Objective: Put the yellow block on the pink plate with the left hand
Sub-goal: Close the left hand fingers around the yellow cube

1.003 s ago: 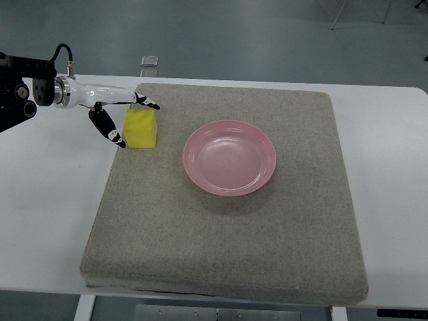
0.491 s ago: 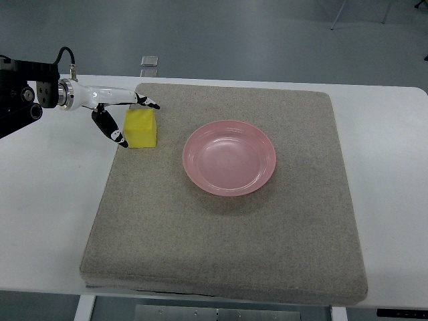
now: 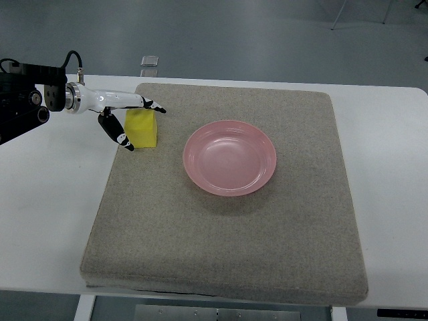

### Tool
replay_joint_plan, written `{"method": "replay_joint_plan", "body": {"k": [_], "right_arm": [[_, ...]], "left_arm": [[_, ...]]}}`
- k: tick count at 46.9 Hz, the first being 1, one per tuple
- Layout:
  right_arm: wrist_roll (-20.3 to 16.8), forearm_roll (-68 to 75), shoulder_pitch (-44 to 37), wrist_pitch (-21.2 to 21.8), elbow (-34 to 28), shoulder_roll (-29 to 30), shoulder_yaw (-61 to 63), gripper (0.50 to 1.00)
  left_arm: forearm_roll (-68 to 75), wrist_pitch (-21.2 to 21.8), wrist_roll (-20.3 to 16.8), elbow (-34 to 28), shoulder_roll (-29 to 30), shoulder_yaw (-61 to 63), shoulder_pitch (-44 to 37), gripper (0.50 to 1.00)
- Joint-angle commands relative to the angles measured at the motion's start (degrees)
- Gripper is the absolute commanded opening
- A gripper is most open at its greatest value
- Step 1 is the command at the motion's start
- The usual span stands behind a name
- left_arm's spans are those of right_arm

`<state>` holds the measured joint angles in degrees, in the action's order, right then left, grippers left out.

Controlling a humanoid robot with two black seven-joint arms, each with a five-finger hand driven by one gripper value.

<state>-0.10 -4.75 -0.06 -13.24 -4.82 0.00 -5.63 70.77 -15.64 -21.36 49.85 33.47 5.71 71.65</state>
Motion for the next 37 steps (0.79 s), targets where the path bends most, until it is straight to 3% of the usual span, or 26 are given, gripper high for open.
{"method": "replay_joint_plan", "body": {"k": [1,13,16,30,37], "right_arm": [[0.0,0.0,0.1,0.1,0.0,0.0,0.0,0.924],[0.0,0.0,0.0,0.1,0.0,0.0,0.0,0.924],[0.0,0.0,0.1,0.0,0.0,0.0,0.0,0.924],[0.0,0.0,0.0,0.0,0.0,0.0,0.0,0.924],[0.0,0.0,0.0,0.0,0.0,0.0,0.0,0.924]], "left_arm": [[0.1,0.6,0.0,-0.3,0.0,0.1,0.0,0.969],[0.2,0.7,0.0,-0.5,-0.1,0.1,0.0,0.939],[0.2,0.7,0.1,-0.5,-0.1,0.1,0.0,0.902],[0.3,1.4,0.1,-1.0,-0.1,0.1,-0.1,0.849],[0.3,1.6,0.1,-1.0,-0.3,0.1,-0.1,0.784]]}}
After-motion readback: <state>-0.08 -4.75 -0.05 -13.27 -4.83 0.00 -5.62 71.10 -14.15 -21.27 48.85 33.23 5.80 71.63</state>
